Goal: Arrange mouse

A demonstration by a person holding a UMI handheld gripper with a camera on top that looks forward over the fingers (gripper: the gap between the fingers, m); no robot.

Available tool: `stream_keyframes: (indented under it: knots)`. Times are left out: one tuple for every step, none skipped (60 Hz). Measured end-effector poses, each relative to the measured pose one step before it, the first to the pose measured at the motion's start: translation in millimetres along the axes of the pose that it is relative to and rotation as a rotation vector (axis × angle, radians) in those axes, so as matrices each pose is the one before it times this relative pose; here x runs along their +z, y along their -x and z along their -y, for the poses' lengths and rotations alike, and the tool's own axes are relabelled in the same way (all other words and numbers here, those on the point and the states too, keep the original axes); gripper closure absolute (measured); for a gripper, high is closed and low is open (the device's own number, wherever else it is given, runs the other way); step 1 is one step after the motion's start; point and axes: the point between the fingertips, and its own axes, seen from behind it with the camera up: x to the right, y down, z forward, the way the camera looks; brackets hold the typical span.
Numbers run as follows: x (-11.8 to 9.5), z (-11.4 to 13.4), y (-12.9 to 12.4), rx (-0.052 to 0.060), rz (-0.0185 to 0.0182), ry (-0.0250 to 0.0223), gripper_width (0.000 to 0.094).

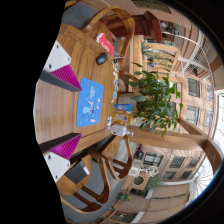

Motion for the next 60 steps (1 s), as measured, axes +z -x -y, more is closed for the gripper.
stream_keyframes:
  knots:
    - [4.66,-5.46,5.02,0.0005,0.00547,0.00709,0.0083]
    - [4.64,-5.10,5.07,0.0009,0.00645,0.00658,0.0083]
    - [3.95,-4.86,5.72,0.0001,0.00754,0.00729,0.0081]
    - [3.78,-4.69,6.06,-0.0013,0.00910,0.00767,0.0081]
    - [4.22,-4.55,6.53,-0.0022,0.01061,0.00787,0.0081]
    - [4.22,-4.42,6.85,-0.0035,0.01075,0.00779,0.0082]
    - [4.22,-3.93,7.22,-0.0028,0.01103,0.00822,0.0084]
    - [4.41,-3.57,7.14,-0.0022,0.01120,0.00785,0.0085]
    - [5.00,-2.97,7.65,-0.0029,0.01104,0.00715,0.0082]
    - [4.75,-2.38,7.34,-0.0038,0.01077,0.00620,0.0085]
    - [4.77,-2.32,7.49,-0.0044,0.01026,0.00654,0.0084]
    - [5.31,-2.17,7.80,-0.0055,0.01045,0.00684,0.0082]
    - [5.98,-1.35,7.54,-0.0052,0.01020,0.00557,0.0082]
    - [6.12,-0.65,7.75,-0.0038,0.00983,0.00416,0.0082]
    - [6.63,-0.18,7.76,-0.0033,0.00935,0.00331,0.0082]
    - [6.52,0.27,7.83,-0.0025,0.00932,0.00225,0.0082]
    - [6.77,0.68,7.74,-0.0023,0.00977,0.00128,0.0082]
    - [6.93,1.03,8.31,-0.0019,0.01045,0.00192,0.0082]
    - [6.99,1.04,8.08,-0.0010,0.01099,0.00270,0.0080]
    - [7.21,1.82,8.15,0.0000,0.01067,0.00164,0.0081]
    - [7.14,2.56,8.39,0.0012,0.01047,-0.00064,0.0081]
    - [7.11,3.20,8.02,0.0019,0.01075,-0.00244,0.0080]
    - [7.50,3.52,8.10,0.0012,0.01066,-0.00251,0.0081]
    - [7.52,3.64,7.91,-0.0006,0.01082,-0.00267,0.0081]
    - [7.72,3.81,7.41,-0.0017,0.01023,-0.00302,0.0080]
    - [7.69,3.94,7.15,-0.0022,0.00917,-0.00330,0.0081]
    - [8.16,4.50,6.53,-0.0025,0.00804,-0.00439,0.0080]
    - [8.01,4.89,6.25,-0.0023,0.00707,-0.00640,0.0080]
    - [8.15,5.29,5.60,-0.0018,0.00656,-0.00862,0.0080]
    - [8.08,5.16,6.08,-0.0012,0.00745,-0.00909,0.0080]
    - [8.24,4.97,5.48,-0.0016,0.00690,-0.00824,0.0081]
    - [8.23,3.89,4.90,-0.0029,0.00447,-0.00418,0.0080]
    - [8.07,2.73,4.44,-0.0046,0.00263,-0.00113,0.0082]
    - [8.24,2.80,3.89,-0.0052,0.00312,0.00108,0.0081]
    - [7.91,2.00,3.85,-0.0042,0.00399,0.00335,0.0082]
    - [8.02,1.94,3.71,-0.0019,0.00396,0.00411,0.0081]
    - [7.93,2.20,3.42,-0.0006,0.00269,0.00312,0.0081]
    - [8.07,2.21,2.61,-0.0005,0.00133,0.00302,0.0081]
    - [7.85,1.78,2.45,-0.0009,0.00055,0.00453,0.0082]
    - [7.53,1.18,2.55,-0.0014,0.00157,0.00659,0.0081]
    - [7.06,0.89,2.59,-0.0013,0.00216,0.00672,0.0082]
    - [7.27,1.65,2.10,-0.0008,0.00109,0.00432,0.0082]
    - [6.40,2.11,1.30,-0.0007,-0.00072,0.00158,0.0082]
    - [6.17,2.02,0.84,-0.0016,-0.00277,0.00040,0.0080]
    - [6.29,1.92,0.44,-0.0032,-0.00444,0.00142,0.0081]
    - [6.07,1.40,0.02,-0.0057,-0.00550,0.00236,0.0081]
    - [6.09,1.50,-1.84,-0.0065,-0.00364,0.00155,0.0081]
    - [5.40,1.64,-0.59,-0.0062,-0.00735,0.00047,0.0080]
    - [5.16,1.56,-0.82,-0.0044,-0.00758,-0.00008,0.0082]
    - [4.96,1.48,-0.60,-0.0031,-0.00658,0.00114,0.0082]
    - [4.67,1.25,-0.55,-0.0020,-0.00459,0.00161,0.0081]
    - [4.45,1.50,-0.21,-0.0002,-0.00294,0.00097,0.0079]
    - [3.89,1.59,0.00,0.0022,-0.00157,0.00028,0.0080]
    - [3.96,0.98,0.40,0.0032,0.00055,0.00130,0.0081]
    - [6.98,1.06,-0.83,0.0014,0.00367,0.00389,0.0080]
    - [-0.38,-0.28,4.05,0.0021,0.00952,0.00670,0.0076]
    - [2.34,-0.09,1.58,0.0032,0.00729,0.00591,0.0077]
    - [2.14,1.60,1.32,0.0057,0.00685,-0.00110,0.0094]
    - [2.10,2.59,-0.26,0.0076,0.00118,-0.00466,0.0111]
    - [2.11,1.53,-1.10,0.0047,-0.00225,0.00054,0.0111]
